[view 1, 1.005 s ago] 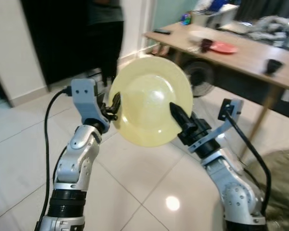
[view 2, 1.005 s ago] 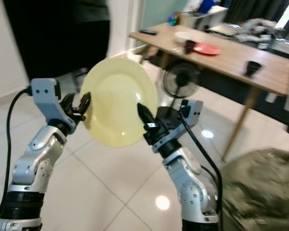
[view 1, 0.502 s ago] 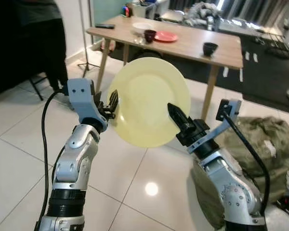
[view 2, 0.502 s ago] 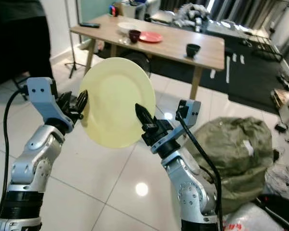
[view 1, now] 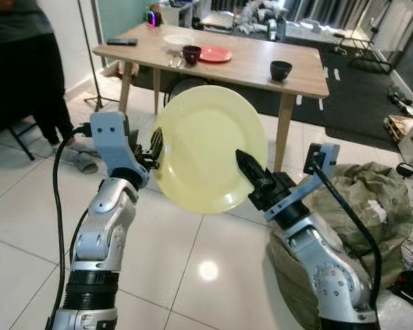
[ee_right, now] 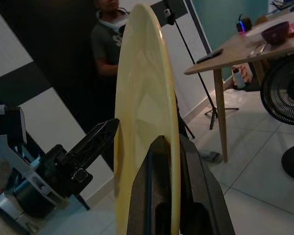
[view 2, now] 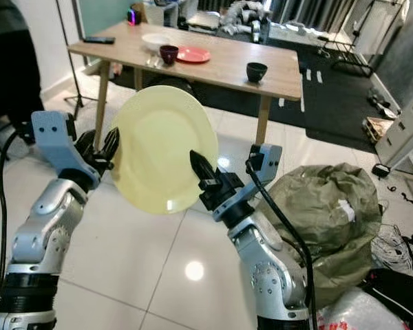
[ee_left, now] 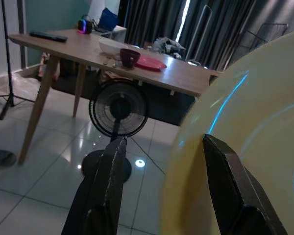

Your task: Setting the table

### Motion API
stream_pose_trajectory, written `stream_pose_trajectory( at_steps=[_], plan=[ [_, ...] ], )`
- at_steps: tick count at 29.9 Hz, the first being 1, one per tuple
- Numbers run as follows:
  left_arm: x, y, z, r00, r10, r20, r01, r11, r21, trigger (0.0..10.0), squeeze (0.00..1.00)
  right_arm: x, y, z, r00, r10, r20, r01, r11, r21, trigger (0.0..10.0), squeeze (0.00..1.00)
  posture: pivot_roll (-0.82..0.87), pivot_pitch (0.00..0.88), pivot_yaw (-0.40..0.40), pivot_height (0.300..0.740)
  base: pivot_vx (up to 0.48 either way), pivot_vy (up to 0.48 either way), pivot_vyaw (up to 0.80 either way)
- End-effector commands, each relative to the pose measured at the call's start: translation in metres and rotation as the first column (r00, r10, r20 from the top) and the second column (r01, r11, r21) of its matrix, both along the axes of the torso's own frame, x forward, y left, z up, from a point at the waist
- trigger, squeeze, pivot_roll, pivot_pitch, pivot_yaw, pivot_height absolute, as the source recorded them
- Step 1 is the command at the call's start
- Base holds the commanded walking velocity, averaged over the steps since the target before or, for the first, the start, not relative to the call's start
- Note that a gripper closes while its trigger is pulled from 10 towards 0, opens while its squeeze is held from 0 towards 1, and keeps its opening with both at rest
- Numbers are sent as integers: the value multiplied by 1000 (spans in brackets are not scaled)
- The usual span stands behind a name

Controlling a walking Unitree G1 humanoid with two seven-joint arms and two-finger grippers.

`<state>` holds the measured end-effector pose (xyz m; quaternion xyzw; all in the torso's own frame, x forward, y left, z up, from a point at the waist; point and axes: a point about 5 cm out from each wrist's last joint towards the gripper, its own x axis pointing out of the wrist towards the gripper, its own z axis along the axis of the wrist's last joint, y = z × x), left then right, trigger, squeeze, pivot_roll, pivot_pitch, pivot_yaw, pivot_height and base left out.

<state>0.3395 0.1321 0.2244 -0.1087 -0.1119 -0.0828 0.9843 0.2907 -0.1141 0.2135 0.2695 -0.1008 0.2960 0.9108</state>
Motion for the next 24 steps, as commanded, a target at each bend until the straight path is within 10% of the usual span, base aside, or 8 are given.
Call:
stream_pose_trajectory(
  at_steps=[1, 8, 24],
  plan=[
    [1, -4, -4, 1000, -9, -16, 9, 1000, 11, 10000, 0, 1, -5, 0, 1000, -18, 4, 18, 1000, -5, 10000, 0, -81, 0, 14, 740, 480, 0, 0],
    [1, -4, -4, 1000, -12, -18, 12, 1000, 10, 10000, 0, 3, -6, -2, 999, -40, -1, 40, 999, -15, 10000, 0, -80, 0, 14, 740, 480, 0, 0],
    [0, -4, -4, 1000, -17, -18, 17, 1000, 14, 10000, 0, 4, -8, -2, 999, -52, -4, 52, 998, -20, 10000, 0, -78, 0, 17, 740, 480, 0, -800]
  ],
)
